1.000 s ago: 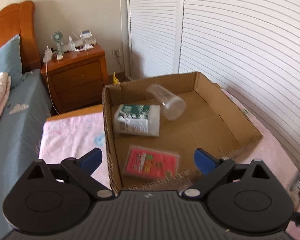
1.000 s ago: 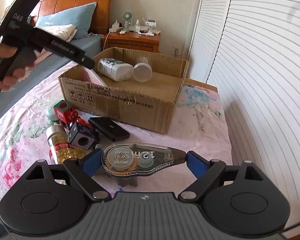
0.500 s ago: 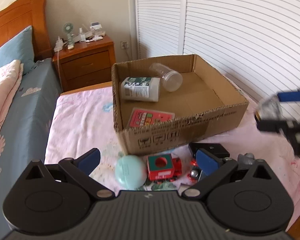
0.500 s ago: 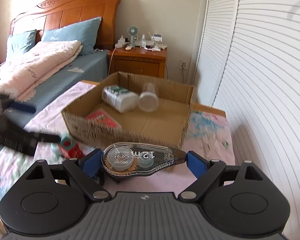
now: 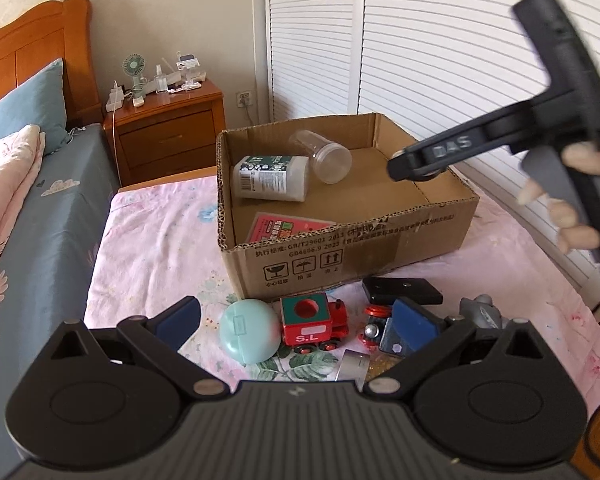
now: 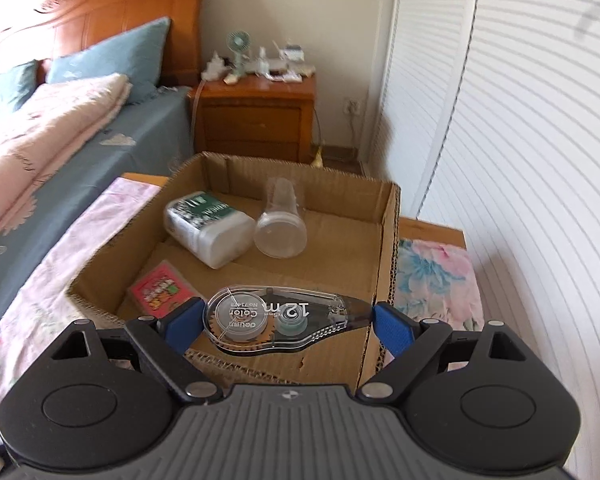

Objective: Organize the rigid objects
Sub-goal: 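Carry the card pack and correction tape into the box and release both, then move the left tool to the gold capsule bottle while the right tool approaches the grey toy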

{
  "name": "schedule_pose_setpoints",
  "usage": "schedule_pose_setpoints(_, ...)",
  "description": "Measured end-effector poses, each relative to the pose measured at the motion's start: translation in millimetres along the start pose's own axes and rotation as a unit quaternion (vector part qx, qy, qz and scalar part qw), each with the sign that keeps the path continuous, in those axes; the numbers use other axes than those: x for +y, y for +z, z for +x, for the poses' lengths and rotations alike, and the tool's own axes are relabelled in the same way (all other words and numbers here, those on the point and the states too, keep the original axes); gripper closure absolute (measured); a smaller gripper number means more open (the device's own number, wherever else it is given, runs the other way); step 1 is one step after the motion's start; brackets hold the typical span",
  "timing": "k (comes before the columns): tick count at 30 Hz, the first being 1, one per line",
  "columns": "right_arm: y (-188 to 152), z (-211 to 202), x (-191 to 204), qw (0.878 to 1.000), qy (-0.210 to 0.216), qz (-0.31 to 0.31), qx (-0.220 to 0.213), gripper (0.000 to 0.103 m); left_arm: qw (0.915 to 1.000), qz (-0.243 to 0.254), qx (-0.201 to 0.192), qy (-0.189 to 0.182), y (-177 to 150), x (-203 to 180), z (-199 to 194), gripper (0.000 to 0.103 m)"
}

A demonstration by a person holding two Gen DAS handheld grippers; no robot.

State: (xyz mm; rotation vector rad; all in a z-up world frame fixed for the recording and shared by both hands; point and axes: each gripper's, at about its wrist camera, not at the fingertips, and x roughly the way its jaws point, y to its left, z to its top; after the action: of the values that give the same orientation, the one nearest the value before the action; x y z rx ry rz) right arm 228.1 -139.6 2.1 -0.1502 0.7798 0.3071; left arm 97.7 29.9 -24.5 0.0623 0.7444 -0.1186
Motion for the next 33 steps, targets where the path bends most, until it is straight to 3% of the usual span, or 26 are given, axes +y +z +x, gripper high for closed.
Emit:
schedule_pose_setpoints(4,0.9,8.9,0.6,1.0,-0.008,0.014,0.001,0.009,1.0,-0.003,0.002,0.004,-1.8,4.5,0.3,0.001)
schedule_pose_setpoints(6,0.4,9.1,0.4,1.0,-0.015,0.019,-0.001,0.0,1.0,-0.006,0.002,0.005,-2.4,6.6,0.2,0.001)
schedule_pose_setpoints(17,-20.2,-23.6,6.5,0.999,-0.033,0.014,-0.02,0.0,0.9999,-0.014,0.008,-0.006,-5.3,7.3,-1.5,0.001)
schedule_pose_setpoints(23,-59.8,-47.7,12.0,0.998,-0.043,0.035,-0.027,0.0,0.9997,-0.01,0.019,-0.007,-8.1,4.6,-2.4,0.001)
schedule_pose_setpoints(33,-124.1,-65.7,8.0,0.997,-0.026,0.069,0.001,0.0,0.9994,-0.002,0.028,-0.02,-17.1,4.2,-5.6,0.001)
